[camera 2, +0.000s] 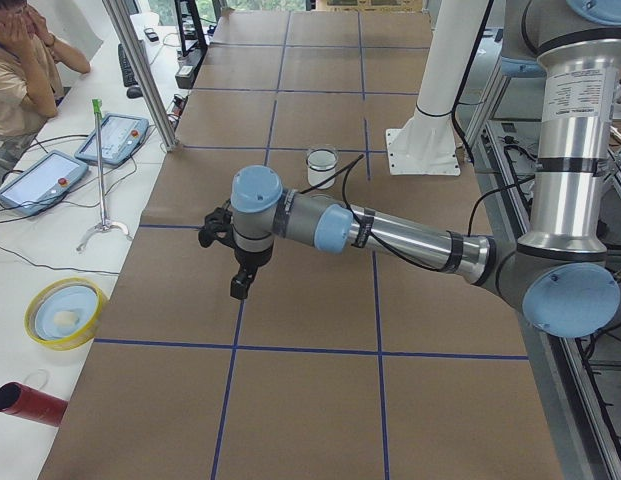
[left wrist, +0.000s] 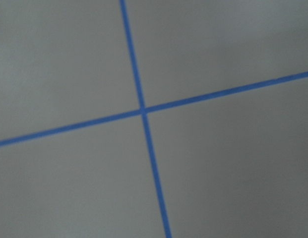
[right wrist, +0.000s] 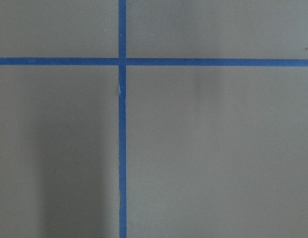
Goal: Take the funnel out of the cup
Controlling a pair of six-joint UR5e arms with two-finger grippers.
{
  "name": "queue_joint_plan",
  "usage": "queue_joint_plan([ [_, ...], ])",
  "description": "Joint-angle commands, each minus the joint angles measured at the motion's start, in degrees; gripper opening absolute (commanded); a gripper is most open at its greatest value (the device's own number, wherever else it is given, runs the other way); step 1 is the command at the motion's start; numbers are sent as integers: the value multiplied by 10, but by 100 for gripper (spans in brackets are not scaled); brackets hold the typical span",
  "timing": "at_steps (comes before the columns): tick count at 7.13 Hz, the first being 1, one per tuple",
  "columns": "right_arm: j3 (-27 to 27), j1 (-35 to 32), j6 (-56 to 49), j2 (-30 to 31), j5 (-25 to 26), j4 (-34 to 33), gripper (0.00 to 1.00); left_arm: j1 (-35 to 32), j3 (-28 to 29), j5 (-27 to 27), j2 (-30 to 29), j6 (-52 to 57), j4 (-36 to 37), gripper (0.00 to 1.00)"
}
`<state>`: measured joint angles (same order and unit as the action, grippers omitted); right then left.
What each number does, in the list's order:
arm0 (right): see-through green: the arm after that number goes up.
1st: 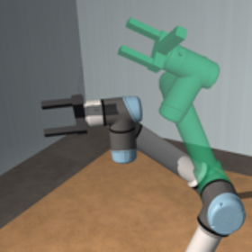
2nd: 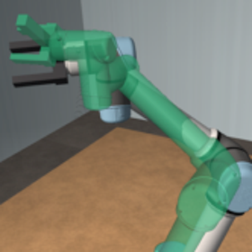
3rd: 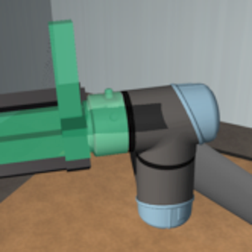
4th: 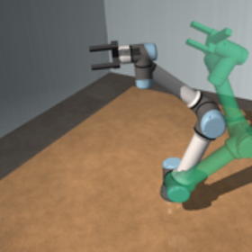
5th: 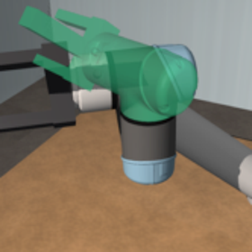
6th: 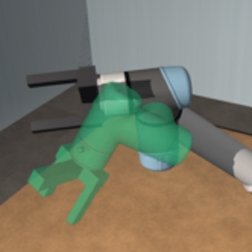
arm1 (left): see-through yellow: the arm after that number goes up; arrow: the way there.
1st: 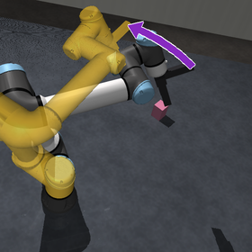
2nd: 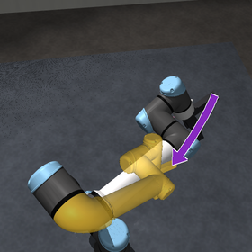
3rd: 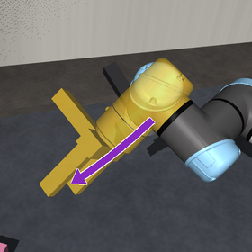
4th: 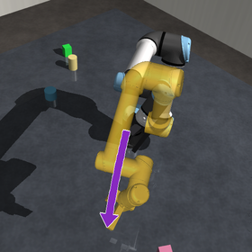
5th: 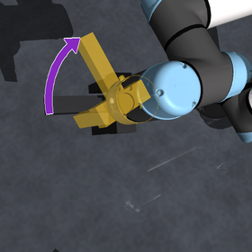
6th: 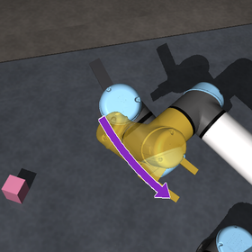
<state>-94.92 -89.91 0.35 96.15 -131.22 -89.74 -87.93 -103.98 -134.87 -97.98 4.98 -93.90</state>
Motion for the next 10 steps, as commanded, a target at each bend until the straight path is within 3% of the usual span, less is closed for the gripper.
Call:
queue_joint_plan([
  [1, 0, 0, 0, 0, 0, 0, 100, 0, -10, -6, -38, -64, -77, 100],
  [2, 0, 0, 0, 0, 0, 0, 100, 7, -17, -23, -31, -165, -125, 100],
  [3, 0, 0, 0, 0, 0, 0, 100, 51, -21, -61, -31, -185, -205, 100],
  [4, 0, 0, 0, 0, 0, 0, 100, 119, -22, -85, -30, -232, -207, 100],
  [7, 0, 0, 0, 0, 0, 0, 100, 282, -86, 38, -43, -511, -199, 100],
  [8, 0, 0, 0, 0, 0, 0, 100, 331, -101, 94, -65, -564, -156, 100],
  [9, 0, 0, 0, 0, 0, 0, 100, 376, -113, 155, -124, -596, -53, 100],
  [10, 0, 0, 0, 0, 0, 0, 100, 422, -113, 173, -183, -644, 49, 100],
])
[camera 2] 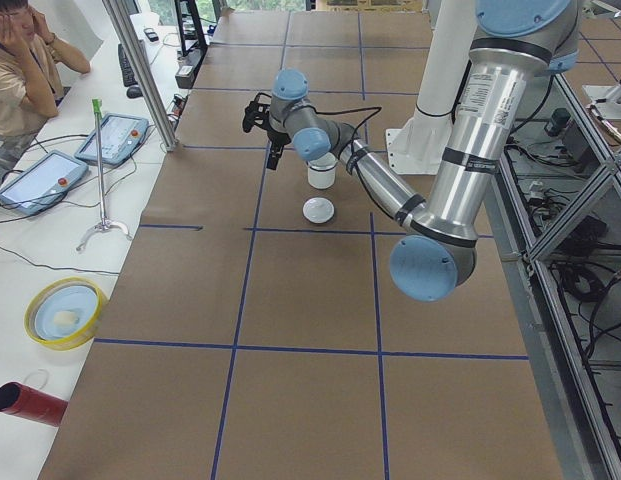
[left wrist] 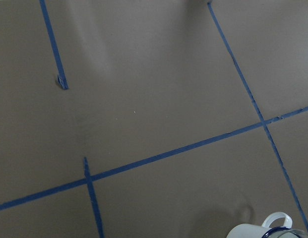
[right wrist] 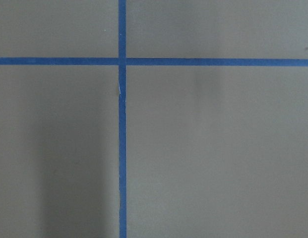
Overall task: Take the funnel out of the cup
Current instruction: 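Move the left gripper over the mug and grasp the glass funnel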
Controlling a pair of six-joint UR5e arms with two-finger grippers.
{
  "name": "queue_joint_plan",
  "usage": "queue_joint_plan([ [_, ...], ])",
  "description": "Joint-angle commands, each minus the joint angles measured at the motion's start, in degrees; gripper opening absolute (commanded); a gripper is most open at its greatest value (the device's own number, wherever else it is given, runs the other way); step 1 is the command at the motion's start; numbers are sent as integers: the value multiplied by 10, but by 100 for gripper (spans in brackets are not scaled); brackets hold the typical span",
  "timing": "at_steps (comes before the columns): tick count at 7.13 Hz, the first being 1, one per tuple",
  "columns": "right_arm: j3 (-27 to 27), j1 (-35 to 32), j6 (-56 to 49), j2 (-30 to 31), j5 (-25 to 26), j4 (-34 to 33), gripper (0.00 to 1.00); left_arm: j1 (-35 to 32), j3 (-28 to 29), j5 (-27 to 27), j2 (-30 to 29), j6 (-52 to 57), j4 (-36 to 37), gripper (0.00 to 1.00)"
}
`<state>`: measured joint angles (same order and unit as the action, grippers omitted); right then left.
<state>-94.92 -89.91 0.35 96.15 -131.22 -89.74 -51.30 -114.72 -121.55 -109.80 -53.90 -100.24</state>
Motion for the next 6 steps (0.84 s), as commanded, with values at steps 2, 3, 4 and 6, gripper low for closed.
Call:
queue_joint_plan([
  [2, 0, 0, 0, 0, 0, 0, 100, 144, 1, 120, -127, -165, 171, 100],
  [3, 0, 0, 0, -1, 0, 0, 100, 184, 18, 148, -147, -208, 172, 100],
  [4, 0, 0, 0, 0, 0, 0, 100, 197, 53, 155, -173, -220, 171, 100],
  [6, 0, 0, 0, 0, 0, 0, 100, 218, 90, 163, -185, -222, 171, 88],
])
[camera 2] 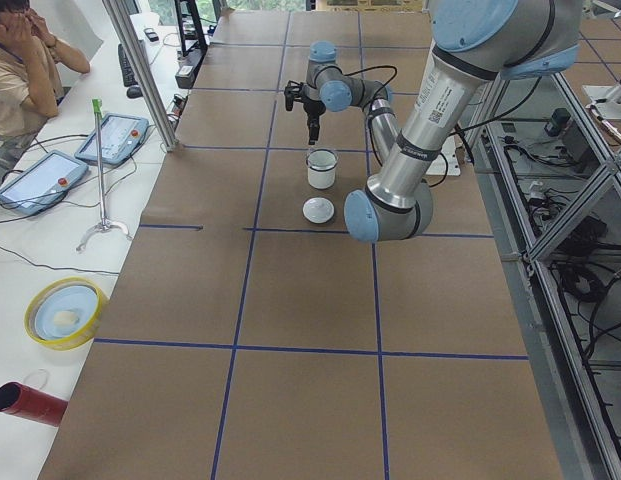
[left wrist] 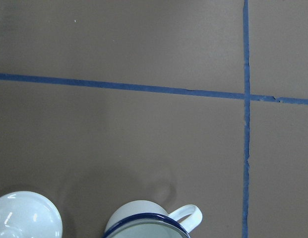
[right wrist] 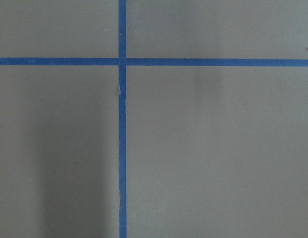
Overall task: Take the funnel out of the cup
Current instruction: 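Move the left gripper over the mug and grasp the glass funnel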
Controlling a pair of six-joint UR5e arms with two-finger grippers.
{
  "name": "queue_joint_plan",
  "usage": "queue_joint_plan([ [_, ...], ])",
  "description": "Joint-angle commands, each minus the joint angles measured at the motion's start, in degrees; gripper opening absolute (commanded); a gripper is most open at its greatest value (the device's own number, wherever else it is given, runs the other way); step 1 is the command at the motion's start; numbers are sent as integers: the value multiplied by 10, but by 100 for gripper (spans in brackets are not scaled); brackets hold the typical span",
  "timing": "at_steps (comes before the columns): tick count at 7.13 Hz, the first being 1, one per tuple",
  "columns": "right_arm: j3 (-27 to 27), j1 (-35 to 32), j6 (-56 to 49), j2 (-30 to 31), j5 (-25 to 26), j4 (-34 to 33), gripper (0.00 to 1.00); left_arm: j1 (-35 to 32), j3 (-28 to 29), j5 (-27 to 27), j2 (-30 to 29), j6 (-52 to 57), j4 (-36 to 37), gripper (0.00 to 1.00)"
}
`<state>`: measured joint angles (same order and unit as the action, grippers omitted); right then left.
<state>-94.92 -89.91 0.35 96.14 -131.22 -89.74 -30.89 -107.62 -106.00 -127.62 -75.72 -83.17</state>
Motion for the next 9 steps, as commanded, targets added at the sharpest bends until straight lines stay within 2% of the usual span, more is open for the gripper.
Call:
queue_joint_plan([
  [1, 0, 0, 0, 0, 0, 0, 100, 19, 28, 10, -6, -4, 0, 81],
  [3, 0, 0, 0, 0, 0, 0, 100, 31, 31, 10, -4, -4, 0, 73],
  [4, 0, 0, 0, 0, 0, 0, 100, 31, 30, 9, -5, -4, 1, 55],
  [5, 0, 0, 0, 0, 0, 0, 100, 31, 30, 9, -4, -4, 1, 17],
  [6, 0, 0, 0, 0, 0, 0, 100, 30, 29, 9, -1, -4, 1, 0],
  [8, 0, 0, 0, 0, 0, 0, 100, 30, 22, 9, 2, -1, 3, 0],
  [9, 0, 0, 0, 0, 0, 0, 100, 29, 13, 9, -5, 3, 33, 0],
])
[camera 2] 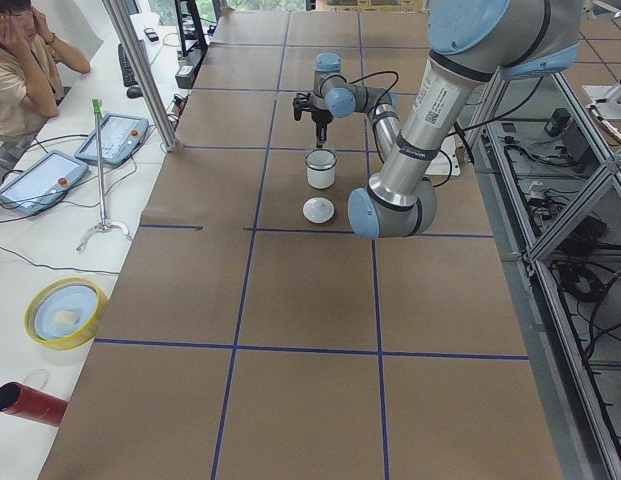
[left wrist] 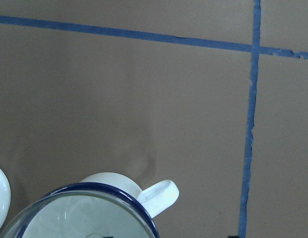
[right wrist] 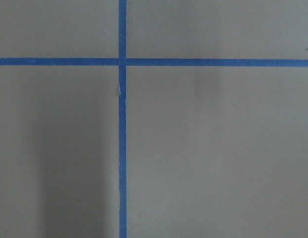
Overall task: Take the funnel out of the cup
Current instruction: 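Move the left gripper over the mug and grasp the glass funnel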
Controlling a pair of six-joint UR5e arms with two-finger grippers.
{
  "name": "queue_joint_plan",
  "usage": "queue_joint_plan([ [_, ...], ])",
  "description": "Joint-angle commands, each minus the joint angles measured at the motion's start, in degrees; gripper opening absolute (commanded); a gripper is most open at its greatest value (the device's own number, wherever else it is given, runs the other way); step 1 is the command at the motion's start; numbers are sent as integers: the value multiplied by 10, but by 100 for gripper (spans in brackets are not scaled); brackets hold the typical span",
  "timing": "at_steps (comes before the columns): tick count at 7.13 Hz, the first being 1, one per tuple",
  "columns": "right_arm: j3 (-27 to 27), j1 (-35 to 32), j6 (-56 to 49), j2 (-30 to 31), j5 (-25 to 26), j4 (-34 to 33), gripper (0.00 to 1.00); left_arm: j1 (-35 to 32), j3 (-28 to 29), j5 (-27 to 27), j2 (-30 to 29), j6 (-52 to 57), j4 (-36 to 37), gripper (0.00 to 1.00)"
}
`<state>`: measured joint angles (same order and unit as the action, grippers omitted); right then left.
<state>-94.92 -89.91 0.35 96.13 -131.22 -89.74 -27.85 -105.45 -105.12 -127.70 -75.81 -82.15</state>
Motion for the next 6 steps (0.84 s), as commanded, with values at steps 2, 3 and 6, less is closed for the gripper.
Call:
queue_joint_plan([
  [2, 0, 0, 0, 0, 0, 0, 100, -5, -94, 0, -5, 11, 89, 0],
  [3, 0, 0, 0, 0, 0, 0, 100, -25, -145, 0, -10, 10, 116, 0],
  [6, 0, 0, 0, 0, 0, 0, 100, -73, -183, 85, 1, -157, 9, 0],
])
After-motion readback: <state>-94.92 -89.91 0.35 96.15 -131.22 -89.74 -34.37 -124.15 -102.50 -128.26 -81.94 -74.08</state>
